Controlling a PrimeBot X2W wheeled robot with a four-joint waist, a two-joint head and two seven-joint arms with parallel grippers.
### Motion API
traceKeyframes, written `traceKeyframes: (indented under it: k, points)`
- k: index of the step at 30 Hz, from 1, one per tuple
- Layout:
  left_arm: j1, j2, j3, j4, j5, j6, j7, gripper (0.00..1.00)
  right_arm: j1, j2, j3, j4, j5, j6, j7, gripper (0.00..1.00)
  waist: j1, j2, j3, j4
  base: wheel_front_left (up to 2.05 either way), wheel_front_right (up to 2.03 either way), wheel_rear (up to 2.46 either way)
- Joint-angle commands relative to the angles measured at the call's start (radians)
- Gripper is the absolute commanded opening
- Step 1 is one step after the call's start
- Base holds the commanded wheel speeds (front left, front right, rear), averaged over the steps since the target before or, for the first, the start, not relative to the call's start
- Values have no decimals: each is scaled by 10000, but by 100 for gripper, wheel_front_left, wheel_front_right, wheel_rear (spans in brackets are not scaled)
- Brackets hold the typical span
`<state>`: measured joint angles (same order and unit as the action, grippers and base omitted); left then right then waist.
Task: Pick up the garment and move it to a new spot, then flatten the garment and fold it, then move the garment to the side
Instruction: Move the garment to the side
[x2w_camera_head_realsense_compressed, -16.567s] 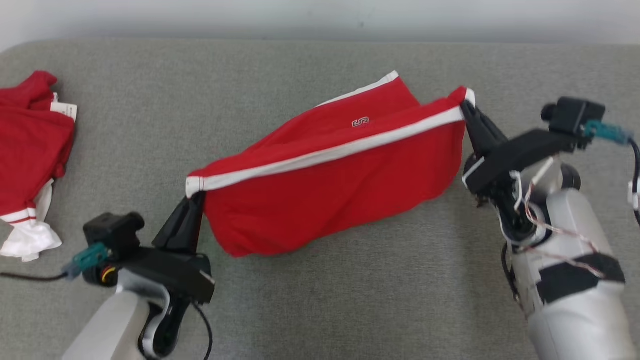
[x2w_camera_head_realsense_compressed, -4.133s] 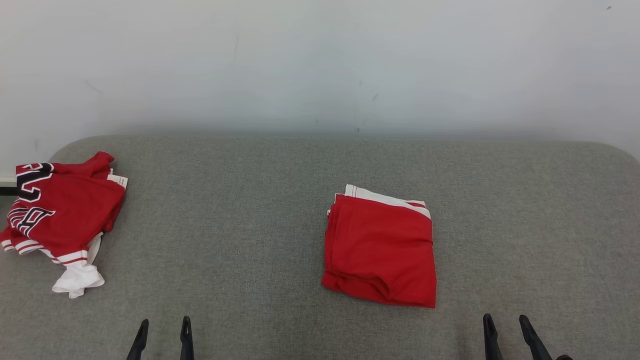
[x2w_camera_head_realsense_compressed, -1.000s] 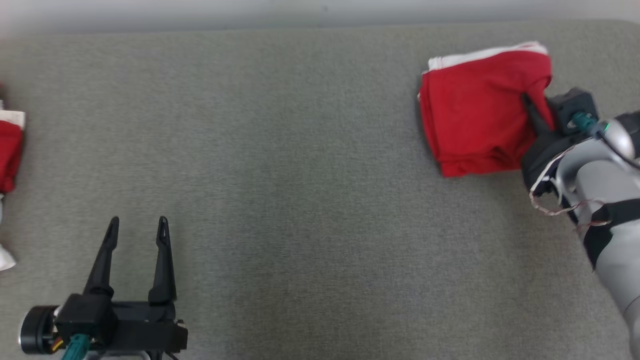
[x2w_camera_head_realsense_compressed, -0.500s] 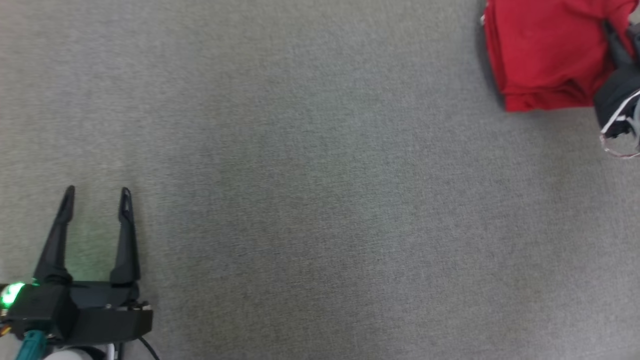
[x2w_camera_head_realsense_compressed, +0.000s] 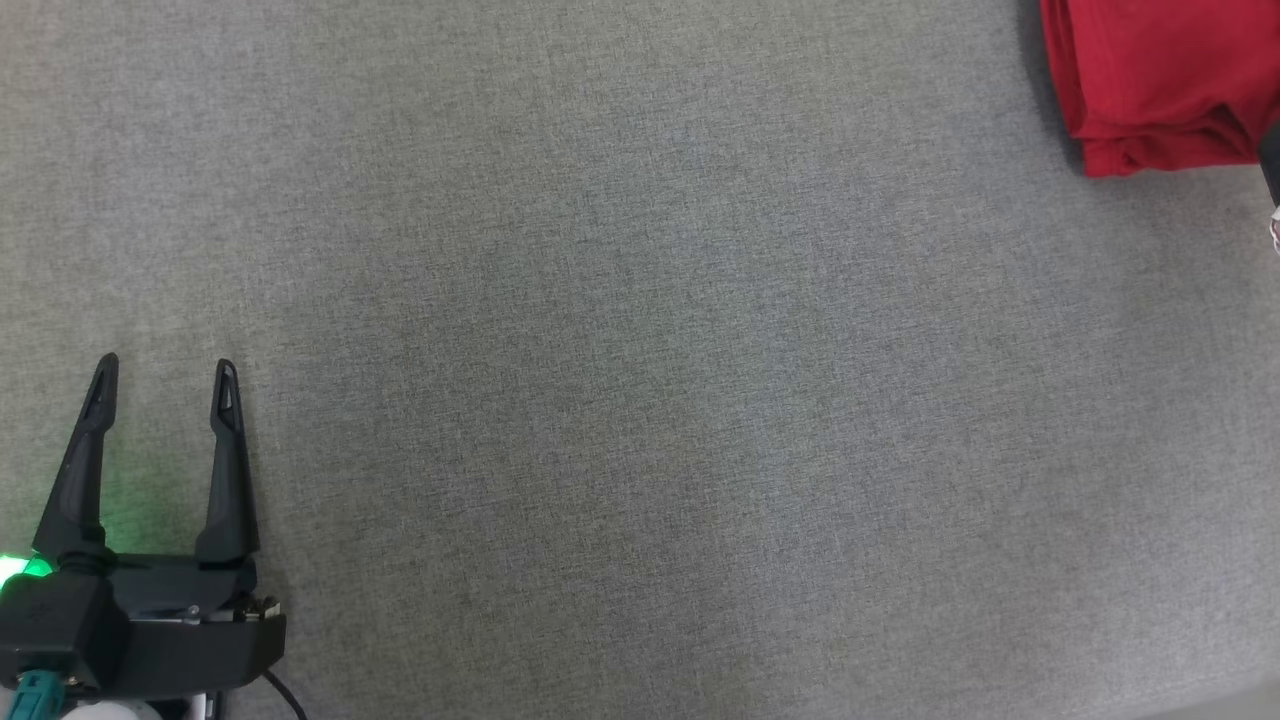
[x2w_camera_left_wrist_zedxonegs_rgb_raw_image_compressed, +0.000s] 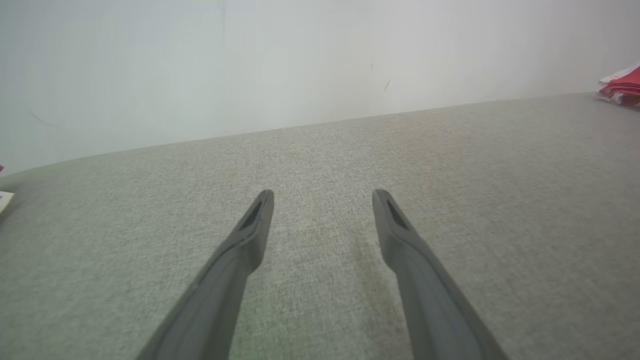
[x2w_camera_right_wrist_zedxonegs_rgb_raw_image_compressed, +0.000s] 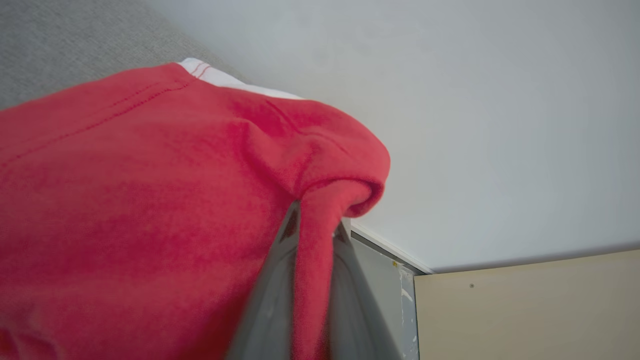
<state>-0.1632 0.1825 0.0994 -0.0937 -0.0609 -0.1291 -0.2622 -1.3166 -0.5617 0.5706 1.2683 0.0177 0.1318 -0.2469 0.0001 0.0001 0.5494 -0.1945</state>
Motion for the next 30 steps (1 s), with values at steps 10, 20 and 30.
traceKeyframes:
  k: [10, 20, 30]
  points:
    - [52, -81, 46, 7, 46, -5, -11, 100, -432, -329, -226, 128, -515, -18, 453, 100, -1, -1, 37, 148, 0, 0, 0]
    - [372, -683, -152, 577, -134, -7, -11, 100, 438, 22, -2612, -363, 801, -18, -187, 100, -1, -1, -1545, 527, 0, 0, 0]
    - [1436, -1151, -24, 1079, -245, 104, -12, 100, 4625, 1399, -5360, -4696, 1643, -18, -196, 100, -1, -1, -3421, 904, 0, 0, 0]
